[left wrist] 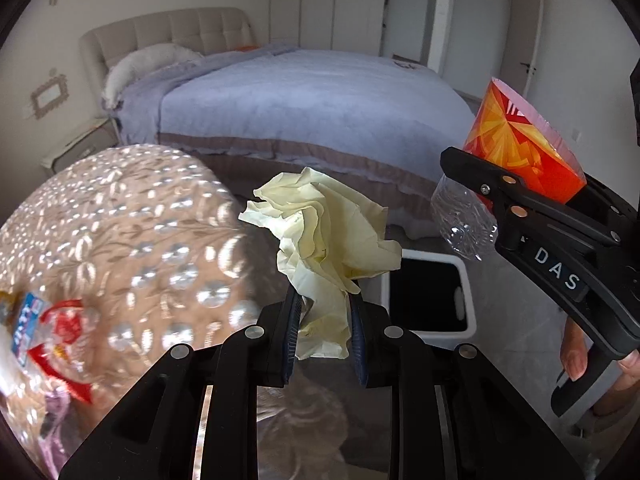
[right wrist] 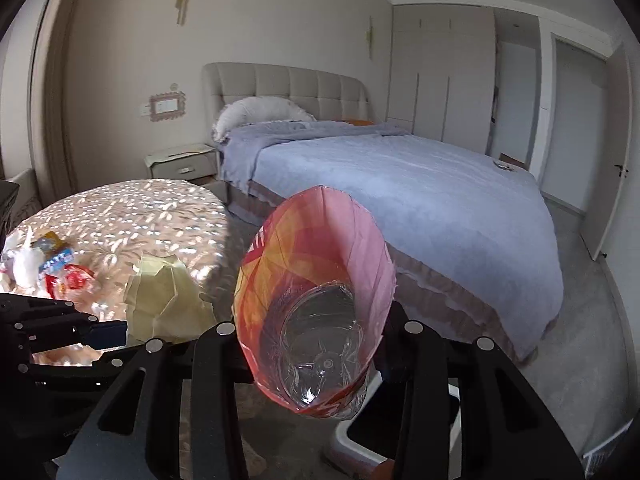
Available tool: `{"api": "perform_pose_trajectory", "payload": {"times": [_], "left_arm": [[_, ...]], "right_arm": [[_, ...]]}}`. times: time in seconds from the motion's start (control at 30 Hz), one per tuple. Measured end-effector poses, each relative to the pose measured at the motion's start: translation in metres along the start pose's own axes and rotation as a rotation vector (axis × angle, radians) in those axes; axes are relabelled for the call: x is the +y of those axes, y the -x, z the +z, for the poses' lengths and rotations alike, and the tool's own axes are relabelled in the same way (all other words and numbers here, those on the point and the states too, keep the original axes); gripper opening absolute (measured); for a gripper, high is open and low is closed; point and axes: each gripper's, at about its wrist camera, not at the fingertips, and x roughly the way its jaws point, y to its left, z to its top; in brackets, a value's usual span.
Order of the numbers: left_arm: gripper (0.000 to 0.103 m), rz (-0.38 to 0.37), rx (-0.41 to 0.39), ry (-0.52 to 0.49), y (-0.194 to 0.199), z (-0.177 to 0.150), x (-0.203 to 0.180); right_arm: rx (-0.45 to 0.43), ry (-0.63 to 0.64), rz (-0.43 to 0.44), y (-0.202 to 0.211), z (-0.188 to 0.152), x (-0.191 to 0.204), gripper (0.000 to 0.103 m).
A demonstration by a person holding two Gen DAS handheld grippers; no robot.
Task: Collect trash
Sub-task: 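Carry the cup and tissue in both tools over the white trash bin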
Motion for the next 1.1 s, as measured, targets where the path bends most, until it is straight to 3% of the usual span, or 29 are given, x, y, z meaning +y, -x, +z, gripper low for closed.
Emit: {"api": "perform_pose_trajectory", "payload": {"times": [0.17,0.43,0.73,0.97,1.03,1.07,1.1], "left_arm": [[0.022,-0.081,0.052,-0.077,-0.049,0.014,-0.045],[0.022,-0.184,0.163,-0.17,-0.134,0.024,-0.109],[0.022,-0.225,0.318,-0.217,-0.233,0.018,-0.131],[0.024,-0.263,0.396,-0.235,-0.28,0.006,-0.147],[0.038,-0.28,0.422,-0.23,-0.289,0.003,-0.148],[0.063,-0.281,0.441,-0.233,-0.294,0.0,-0.151],[0.094,-0.292,0.453,-0.233,-0.3,-0.001,-0.152]], "right_arm": [[0.074,-0.073,-0.063,-0.023,-0.026,-0.045,0.042],[0.117,-0.12,-0.169,-0.056,-0.052,-0.102,0.042],[0.273,-0.203,-0.198,-0.112,-0.095,-0.147,0.042],[0.38,-0.235,-0.198,-0.151,-0.127,-0.158,0.042],[0.418,-0.237,-0.191,-0.16,-0.135,-0.16,0.044],[0.444,-0.229,-0.185,-0.165,-0.139,-0.16,0.053],[0.468,-0.236,-0.164,-0.17,-0.143,-0.162,0.067]]}}
